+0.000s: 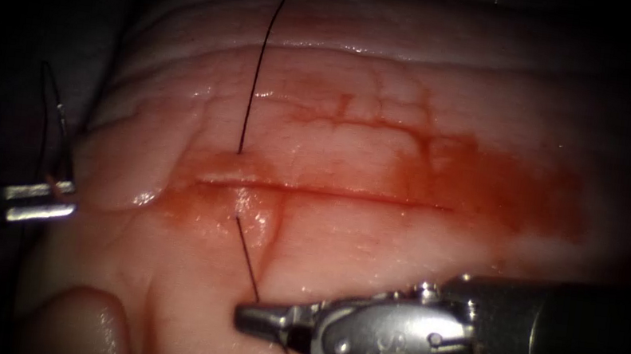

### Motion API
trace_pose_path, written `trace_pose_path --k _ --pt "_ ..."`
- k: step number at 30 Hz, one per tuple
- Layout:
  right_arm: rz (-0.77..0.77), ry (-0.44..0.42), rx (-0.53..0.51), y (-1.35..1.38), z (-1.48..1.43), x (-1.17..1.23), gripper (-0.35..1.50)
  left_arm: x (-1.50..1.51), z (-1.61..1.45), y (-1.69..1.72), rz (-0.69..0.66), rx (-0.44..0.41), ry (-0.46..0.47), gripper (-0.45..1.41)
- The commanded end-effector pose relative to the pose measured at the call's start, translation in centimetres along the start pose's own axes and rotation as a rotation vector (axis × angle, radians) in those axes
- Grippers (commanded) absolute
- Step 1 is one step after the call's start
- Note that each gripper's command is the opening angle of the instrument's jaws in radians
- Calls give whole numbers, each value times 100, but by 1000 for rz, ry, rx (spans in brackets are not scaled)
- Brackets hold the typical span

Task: Wound Closure
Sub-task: Use the right tool to pull the length of suture through the wound until only a short tail sticks out.

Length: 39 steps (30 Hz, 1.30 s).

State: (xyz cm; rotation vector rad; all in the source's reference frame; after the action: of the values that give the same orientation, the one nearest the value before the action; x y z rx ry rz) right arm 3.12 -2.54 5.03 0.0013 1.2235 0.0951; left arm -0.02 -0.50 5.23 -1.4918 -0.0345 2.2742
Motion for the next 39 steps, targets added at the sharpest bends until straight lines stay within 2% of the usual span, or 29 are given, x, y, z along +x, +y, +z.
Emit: trace_pose_path --k 1,6,14,19,22,23,24,25,26,27,29,33,39 --pt "-1 5 7 -20 -1 8 -35 -4 7 3 0 -3 0 -45" --pt "-22 10 17 -54 -17 23 -35 -4 7 3 0 -2 0 -45" --pt "-49 11 93 -113 -36 39 -35 -4 8 4 0 -6 0 -45" --pt "-42 28 116 -122 -44 54 -35 -4 8 4 0 -5 0 -45" --pt "-63 45 126 -116 -43 60 -35 -4 8 4 0 -8 1 -45" --pt "-99 50 119 -112 -42 61 -21 -4 8 4 1 -8 1 -45" --pt "-110 52 113 -106 -41 61 46 -4 8 4 1 -8 1 -45" --pt "-102 49 109 -98 -38 60 86 -4 8 4 1 -8 2 -45" --pt "-125 48 102 -91 -36 58 106 -4 8 4 1 -8 2 -45" --pt "-135 45 96 -84 -33 57 116 -4 8 4 1 -8 1 -45" --pt "-153 44 87 -63 -27 52 125 -4 8 4 1 -8 2 -45" --pt "-161 51 63 -19 -14 34 121 -4 8 4 1 -8 2 -45" --pt "-130 55 -13 34 16 -10 131 -4 8 4 1 -8 2 -45"
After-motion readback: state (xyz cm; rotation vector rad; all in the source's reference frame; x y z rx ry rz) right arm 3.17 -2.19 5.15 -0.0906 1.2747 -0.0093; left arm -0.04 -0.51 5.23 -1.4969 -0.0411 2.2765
